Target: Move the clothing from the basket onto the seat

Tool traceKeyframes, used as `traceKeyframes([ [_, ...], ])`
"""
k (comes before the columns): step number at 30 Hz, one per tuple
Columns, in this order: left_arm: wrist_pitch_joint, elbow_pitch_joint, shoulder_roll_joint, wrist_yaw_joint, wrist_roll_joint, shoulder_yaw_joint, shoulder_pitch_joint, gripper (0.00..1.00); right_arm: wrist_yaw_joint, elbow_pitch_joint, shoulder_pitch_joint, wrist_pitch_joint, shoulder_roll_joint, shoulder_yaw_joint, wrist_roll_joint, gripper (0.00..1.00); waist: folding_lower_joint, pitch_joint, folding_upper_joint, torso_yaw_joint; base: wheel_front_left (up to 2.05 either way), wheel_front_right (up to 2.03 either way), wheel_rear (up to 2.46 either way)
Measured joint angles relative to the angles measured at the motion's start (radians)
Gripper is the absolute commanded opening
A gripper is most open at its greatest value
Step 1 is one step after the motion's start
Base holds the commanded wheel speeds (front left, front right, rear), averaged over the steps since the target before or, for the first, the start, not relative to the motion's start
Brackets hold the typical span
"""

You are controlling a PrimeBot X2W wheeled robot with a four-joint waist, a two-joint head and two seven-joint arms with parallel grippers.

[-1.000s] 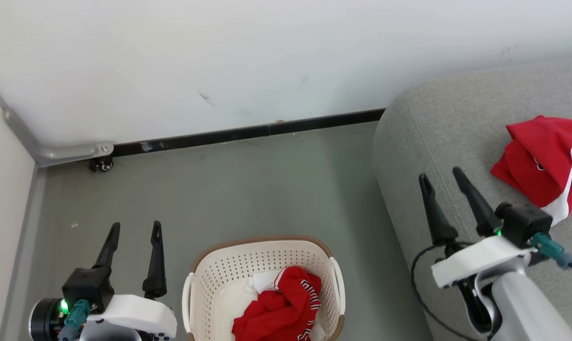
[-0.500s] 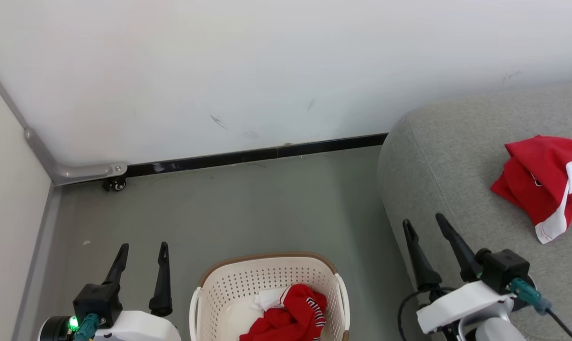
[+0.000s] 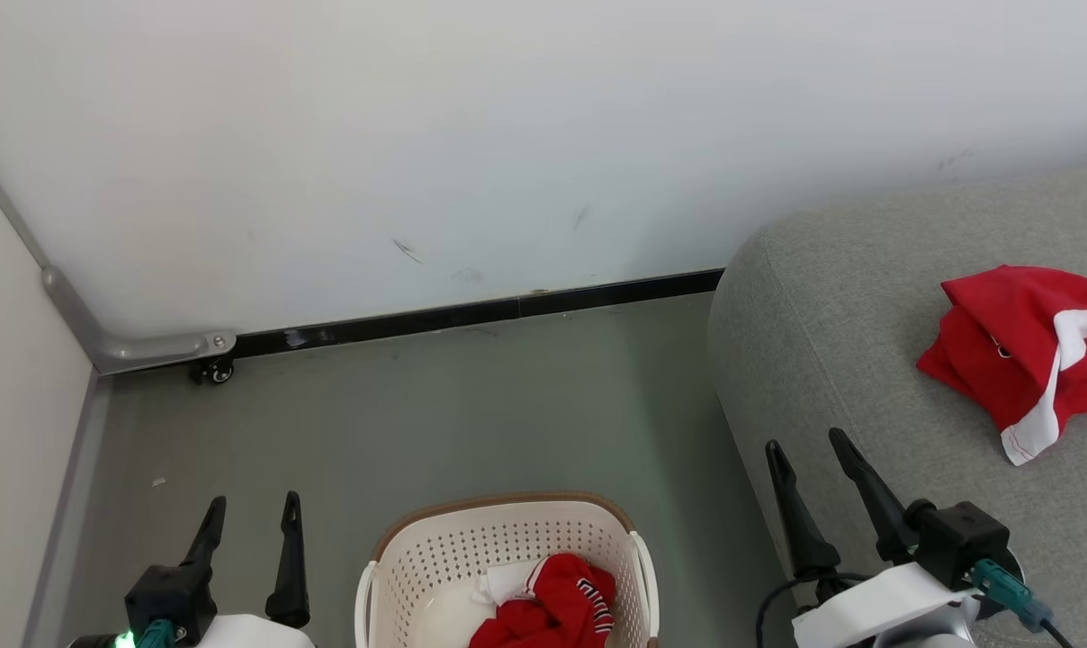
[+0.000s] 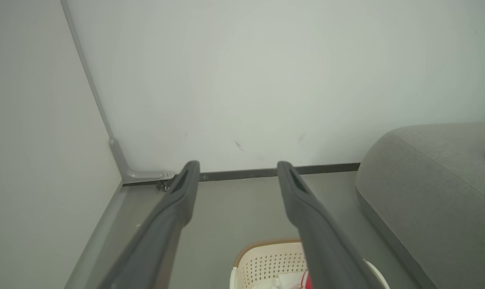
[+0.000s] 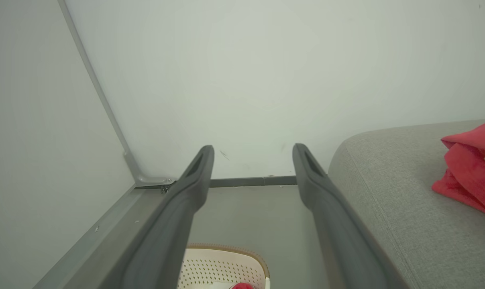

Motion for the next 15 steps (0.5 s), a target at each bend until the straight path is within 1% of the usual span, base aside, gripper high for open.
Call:
traceKeyframes([
  [15,-0.005,-0.003,0.001,0.0,0.0,0.008,0.003,1.0,0.0,-0.092,0.053,0.038,0.01,-0.029,-0.02,1.0,0.0,0.028,-0.0001,-0.015,0.0,0.0,0.0],
])
